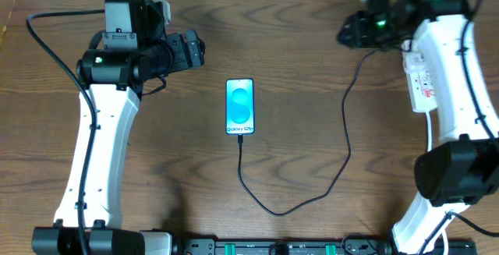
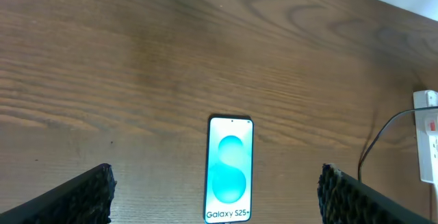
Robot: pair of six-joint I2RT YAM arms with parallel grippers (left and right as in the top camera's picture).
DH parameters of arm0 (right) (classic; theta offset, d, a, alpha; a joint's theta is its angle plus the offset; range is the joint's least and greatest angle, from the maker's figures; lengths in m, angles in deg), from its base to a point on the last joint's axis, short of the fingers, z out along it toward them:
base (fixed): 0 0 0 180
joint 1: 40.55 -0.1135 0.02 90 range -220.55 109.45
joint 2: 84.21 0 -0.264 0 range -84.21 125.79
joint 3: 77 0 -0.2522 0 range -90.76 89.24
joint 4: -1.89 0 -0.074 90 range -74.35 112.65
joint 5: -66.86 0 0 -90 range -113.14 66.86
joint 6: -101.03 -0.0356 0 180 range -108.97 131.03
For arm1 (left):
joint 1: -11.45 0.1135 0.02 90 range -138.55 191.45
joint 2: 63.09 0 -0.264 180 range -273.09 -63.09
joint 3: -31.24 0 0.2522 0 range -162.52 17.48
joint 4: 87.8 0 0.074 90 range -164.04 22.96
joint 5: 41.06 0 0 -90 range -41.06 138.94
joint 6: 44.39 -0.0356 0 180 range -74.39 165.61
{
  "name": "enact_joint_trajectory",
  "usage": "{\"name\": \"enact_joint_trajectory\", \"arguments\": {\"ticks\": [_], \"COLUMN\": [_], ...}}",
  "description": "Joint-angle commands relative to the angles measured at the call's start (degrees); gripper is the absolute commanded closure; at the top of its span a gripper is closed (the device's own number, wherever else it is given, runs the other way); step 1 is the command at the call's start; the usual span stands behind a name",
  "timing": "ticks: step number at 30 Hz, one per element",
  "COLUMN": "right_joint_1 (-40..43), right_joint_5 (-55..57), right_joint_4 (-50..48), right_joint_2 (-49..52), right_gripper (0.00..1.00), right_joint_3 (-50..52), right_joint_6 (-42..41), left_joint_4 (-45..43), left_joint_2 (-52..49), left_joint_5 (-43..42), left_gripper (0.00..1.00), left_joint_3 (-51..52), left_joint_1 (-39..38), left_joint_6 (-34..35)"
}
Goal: Plug charger to phone and switch on socket
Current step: 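Release the phone and lift the left gripper back, then move the right gripper over the power strip's orange switch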
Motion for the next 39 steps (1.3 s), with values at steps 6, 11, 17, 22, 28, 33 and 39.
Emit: {"name": "enact_joint_trajectory", "arguments": {"ticks": [6,11,17,22,28,33,39], "right_joint_1": [13.4,19.6,24.3,27.2,31.5,33.1,33.2], "right_joint_5": [1.3,1.4,1.3,1.4,-0.8,-2.3,-4.4], "right_joint_4": [0.7,0.9,-0.2,-0.6,-0.8,-0.7,-1.2], "right_joint_2": [-0.6,-0.6,0.4,2.9,5.9,9.5,14.4], "right_gripper": [0.74,0.99,0.99,0.99,0.99,0.99,0.99], "right_joint_3": [-0.7,-0.7,-0.4,-0.4,-0.4,-0.4,-0.4], "right_joint_6": [0.9,0.9,0.9,5.9,6.3,4.7,3.4], "left_joint_4": [0.3,0.3,0.3,0.3,0.3,0.3,0.3], "left_joint_2": [-0.1,-0.1,-0.1,-0.1,-0.1,-0.1,-0.1], "left_joint_5": [0.8,0.8,0.8,0.8,0.8,0.8,0.8], "left_gripper": [0.05,0.05,0.05,0.05,0.05,0.05,0.05], "left_joint_3": [-0.2,-0.2,-0.2,-0.2,-0.2,-0.2,-0.2], "left_joint_1": [0.2,0.2,0.2,0.2,0.2,0.2,0.2], "left_joint_6": [0.0,0.0,0.1,0.0,0.0,0.0,0.0]}}
